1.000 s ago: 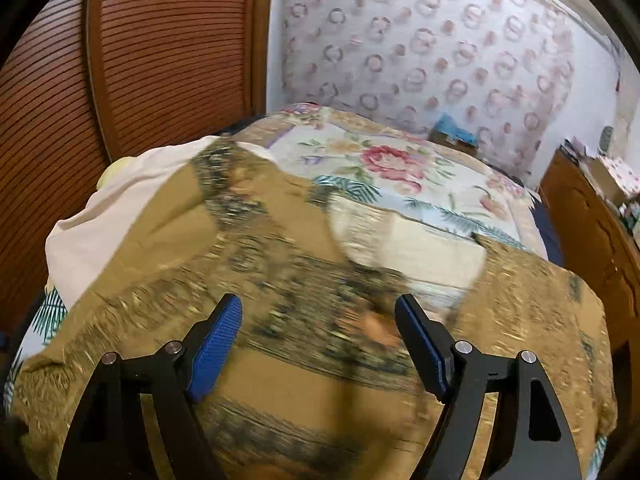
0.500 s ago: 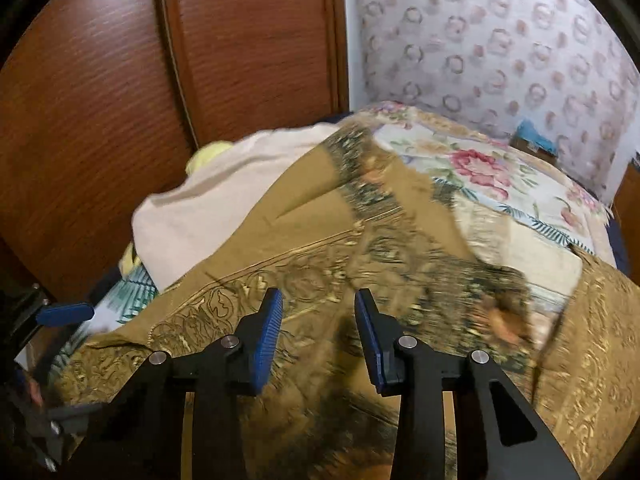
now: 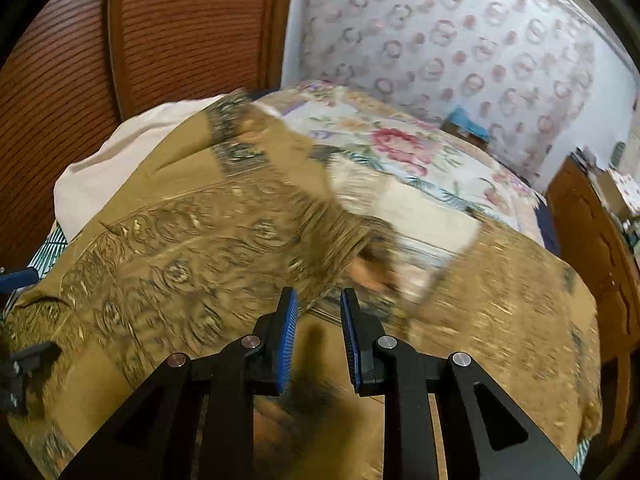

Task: Fold small clothes

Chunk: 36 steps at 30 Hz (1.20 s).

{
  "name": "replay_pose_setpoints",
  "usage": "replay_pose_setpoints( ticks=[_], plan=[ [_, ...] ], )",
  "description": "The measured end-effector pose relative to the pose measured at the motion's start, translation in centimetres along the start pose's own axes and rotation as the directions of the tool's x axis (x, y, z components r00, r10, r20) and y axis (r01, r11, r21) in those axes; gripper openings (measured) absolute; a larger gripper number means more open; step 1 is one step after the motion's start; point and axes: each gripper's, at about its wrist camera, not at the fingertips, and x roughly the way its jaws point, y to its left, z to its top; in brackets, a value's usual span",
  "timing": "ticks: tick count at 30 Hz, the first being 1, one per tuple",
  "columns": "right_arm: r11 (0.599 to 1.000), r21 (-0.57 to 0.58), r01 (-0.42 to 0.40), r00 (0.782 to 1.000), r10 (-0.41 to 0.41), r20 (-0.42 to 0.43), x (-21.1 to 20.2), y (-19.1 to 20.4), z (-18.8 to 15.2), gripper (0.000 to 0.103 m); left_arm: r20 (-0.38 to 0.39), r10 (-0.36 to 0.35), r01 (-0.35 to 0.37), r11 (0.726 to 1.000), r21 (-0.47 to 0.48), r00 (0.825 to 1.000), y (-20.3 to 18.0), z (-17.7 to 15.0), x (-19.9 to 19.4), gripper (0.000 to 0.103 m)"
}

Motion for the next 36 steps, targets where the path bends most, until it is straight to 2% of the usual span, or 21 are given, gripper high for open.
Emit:
replay_pose_setpoints(
  ticks=[4,8,9,12,17,19,28,33,36],
  plan=[
    [0.996,0.045,-0.074,0.996,0.072,0.054,-3.1,-1.7,-2.3,0.023,0.027,0.016,-0.016,1.0,0.007,1.0,-0.2,0.0,-0.6,0.084],
    [0.991,0.072,-0.109,0.988,0.101,0.118,-6.2,-4.4,-5.8,0.025,0.062,0.005,-0.006,1.0,0.015,0.998,-1.2,0.6,-1.6,0.084],
    [0.99,0.083,-0.11,0.987,0.099,0.129,-7.2,-5.1,-6.7,0.028,0.076,-0.002,0.001,1.0,0.022,0.997,-1.8,0.9,-1.9,0.084],
    [0.988,0.122,-0.096,0.985,0.077,0.153,-9.7,-7.2,-9.0,0.03,0.107,-0.032,0.027,0.998,0.048,0.994,-3.7,1.9,-2.7,0.084],
    [0.981,0.187,-0.046,0.985,0.014,0.169,-12.6,-10.9,-13.0,0.046,0.133,-0.116,0.103,0.99,0.097,0.984,-7.7,3.3,-2.9,0.084],
    [0.979,0.202,-0.015,0.987,-0.018,0.16,-13.9,-12.1,-14.6,0.052,0.127,-0.145,0.131,0.984,0.117,0.981,-9.2,3.7,-2.5,0.084],
    [0.938,0.331,0.101,0.985,-0.141,0.097,-17.0,-18.2,-20.2,0.062,0.067,-0.2,0.183,0.962,0.201,0.977,-14.6,4.5,-0.6,0.084],
    [0.9,0.421,0.109,0.989,-0.142,0.047,-16.0,-20.9,-22.1,0.064,0.025,-0.206,0.196,0.956,0.22,0.978,-16.1,4.2,0.6,0.084],
    [0.878,0.466,0.112,0.99,-0.137,0.019,-15.0,-22.2,-22.1,0.064,-0.003,-0.203,0.198,0.953,0.228,0.979,-16.9,4.1,1.3,0.084]
  ],
)
